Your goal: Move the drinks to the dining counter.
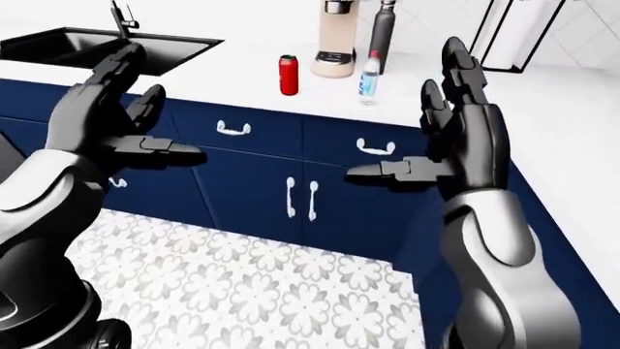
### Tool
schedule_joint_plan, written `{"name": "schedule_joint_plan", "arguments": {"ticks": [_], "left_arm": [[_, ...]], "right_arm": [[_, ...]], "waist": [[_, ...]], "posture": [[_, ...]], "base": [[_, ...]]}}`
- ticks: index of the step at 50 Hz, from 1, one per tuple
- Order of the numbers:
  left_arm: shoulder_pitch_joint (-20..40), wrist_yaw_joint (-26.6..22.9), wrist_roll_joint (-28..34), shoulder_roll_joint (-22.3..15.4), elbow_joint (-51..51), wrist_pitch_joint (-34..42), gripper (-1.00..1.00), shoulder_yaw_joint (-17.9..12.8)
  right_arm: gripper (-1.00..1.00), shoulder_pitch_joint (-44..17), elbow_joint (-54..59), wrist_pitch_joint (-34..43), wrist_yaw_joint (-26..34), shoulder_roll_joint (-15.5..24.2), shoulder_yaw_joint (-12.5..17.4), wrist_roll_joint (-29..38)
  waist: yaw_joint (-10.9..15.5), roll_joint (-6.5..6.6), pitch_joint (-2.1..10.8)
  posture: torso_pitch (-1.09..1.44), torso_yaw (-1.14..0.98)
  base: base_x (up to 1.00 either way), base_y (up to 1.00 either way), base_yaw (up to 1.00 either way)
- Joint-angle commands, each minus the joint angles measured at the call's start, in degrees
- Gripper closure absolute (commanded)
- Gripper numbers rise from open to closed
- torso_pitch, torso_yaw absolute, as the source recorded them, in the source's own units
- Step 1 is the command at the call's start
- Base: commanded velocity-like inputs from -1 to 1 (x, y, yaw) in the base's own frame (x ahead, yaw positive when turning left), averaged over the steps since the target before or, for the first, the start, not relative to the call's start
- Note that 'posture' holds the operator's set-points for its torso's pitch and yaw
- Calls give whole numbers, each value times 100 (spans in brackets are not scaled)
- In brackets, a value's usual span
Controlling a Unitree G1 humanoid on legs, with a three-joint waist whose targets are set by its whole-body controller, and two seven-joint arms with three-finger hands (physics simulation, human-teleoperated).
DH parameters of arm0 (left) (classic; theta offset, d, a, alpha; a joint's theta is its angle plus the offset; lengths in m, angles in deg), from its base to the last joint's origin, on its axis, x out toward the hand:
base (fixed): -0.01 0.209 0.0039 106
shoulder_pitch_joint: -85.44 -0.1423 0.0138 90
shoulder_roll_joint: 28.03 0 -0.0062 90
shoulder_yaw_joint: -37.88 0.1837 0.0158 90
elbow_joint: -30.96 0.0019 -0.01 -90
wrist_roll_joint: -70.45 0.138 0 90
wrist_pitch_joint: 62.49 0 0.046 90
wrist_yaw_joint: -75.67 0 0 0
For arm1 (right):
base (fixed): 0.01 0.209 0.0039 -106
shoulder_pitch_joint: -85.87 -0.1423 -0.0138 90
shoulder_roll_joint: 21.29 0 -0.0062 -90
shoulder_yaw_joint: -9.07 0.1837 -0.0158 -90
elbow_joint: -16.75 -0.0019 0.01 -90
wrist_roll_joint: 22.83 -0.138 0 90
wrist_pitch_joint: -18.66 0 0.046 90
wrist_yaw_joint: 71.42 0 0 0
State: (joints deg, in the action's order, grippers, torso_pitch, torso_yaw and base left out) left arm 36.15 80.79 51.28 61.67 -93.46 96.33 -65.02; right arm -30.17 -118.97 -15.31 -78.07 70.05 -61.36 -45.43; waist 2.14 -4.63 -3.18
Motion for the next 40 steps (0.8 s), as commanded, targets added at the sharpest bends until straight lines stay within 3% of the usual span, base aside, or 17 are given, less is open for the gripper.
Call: {"name": "schedule_joint_plan", "arguments": {"ticks": [1, 3, 5, 7, 9, 11, 18, 20, 21, 23, 25, 27, 29, 31, 33, 35, 40], "left_arm": [[178, 3, -64, -84, -68, -76, -100, -23], [175, 19, -98, -97, -84, -63, -100, -49], [158, 33, -121, -106, -87, -78, -100, -59], [160, 42, -151, -131, -75, -87, -100, -84], [124, 40, -190, -164, -66, -125, -100, -123], [87, 48, -224, -188, -75, -140, -100, -156], [33, 93, -316, -244, -50, -222, -100, -192], [42, 106, -334, -255, -39, -232, -100, -188], [42, 114, -345, -256, -50, -223, -100, -187], [35, 126, -372, -269, -70, -216, -100, -195], [44, 139, -404, -286, -91, -193, -100, -204], [78, 173, -455, -298, -150, -107, -100, -224], [148, 223, -498, -311, -207, -2, -100, -221], [154, 254, -525, -309, -258, 41, -100, -208], [138, 246, -516, -326, -225, -2, -100, -200], [142, 247, -556, -355, -304, 85, -100, -250], [166, 233, -616, -440, -388, 193, -100, -333]], "right_arm": [[-100, -158, -110, -85, -124, 62, 51, -148], [-100, -174, -83, -94, -177, 95, 38, -253], [-100, -179, -105, -89, -235, 120, -14, -304], [-100, -185, -93, -146, -269, 181, -171, -194], [-100, -202, -27, -190, -233, 188, -297, -30], [-100, -227, -50, -164, -193, 148, -301, 21], [-100, -283, -61, -149, -88, 85, -342, 160], [-100, -307, -71, -124, -75, 71, -321, 165], [-100, -296, -76, -127, -68, 63, -313, 169], [-100, -278, -103, -106, -47, 66, -239, 147], [-100, -274, -126, -69, -58, 79, -176, 109], [-100, -253, -183, -21, -72, 118, -62, 33], [-100, -219, -248, 22, -76, 204, 183, -127], [-100, -144, -296, 20, -108, 244, 311, -312], [-100, -71, -299, -36, -133, 295, 289, -369], [-100, -66, -351, 6, -181, 348, 306, -455], [-100, -94, -478, 114, -328, 452, 371, -655]], "waist": [[14, 14, -8], [-33, -29, 118], [-74, 83, 262], [-58, 179, 130], [-145, 263, 185], [-221, 391, -10], [-170, 415, 252], [-156, 459, 206], [-97, 362, 135], [-92, 540, -113], [-63, 642, 150], [-91, 725, 45], [-154, 656, 159], [-156, 494, 21], [-281, -10, 133], [-319, 146, 126], [-308, 272, 186]], "posture": [[0, 0], [0, 0], [0, 0], [0, 0], [0, 0], [0, 0], [0, 0], [0, 0], [0, 0], [0, 0], [0, 0], [0, 0], [0, 0], [0, 0], [0, 0], [0, 0], [0, 0]], "base": [[50, -25, 0], [32, 0, -48], [20, 0, -77], [16, 0, -18], [20, 0, 0], [66, 4, 0], [72, 7, 0], [72, 7, 0], [73, 7, 0], [72, 6, 0], [66, 0, 0], [45, 0, 0], [7, 0, 0], [0, 0, 0], [0, -1, -21], [0, 0, -54], [0, -3, -43]]}}
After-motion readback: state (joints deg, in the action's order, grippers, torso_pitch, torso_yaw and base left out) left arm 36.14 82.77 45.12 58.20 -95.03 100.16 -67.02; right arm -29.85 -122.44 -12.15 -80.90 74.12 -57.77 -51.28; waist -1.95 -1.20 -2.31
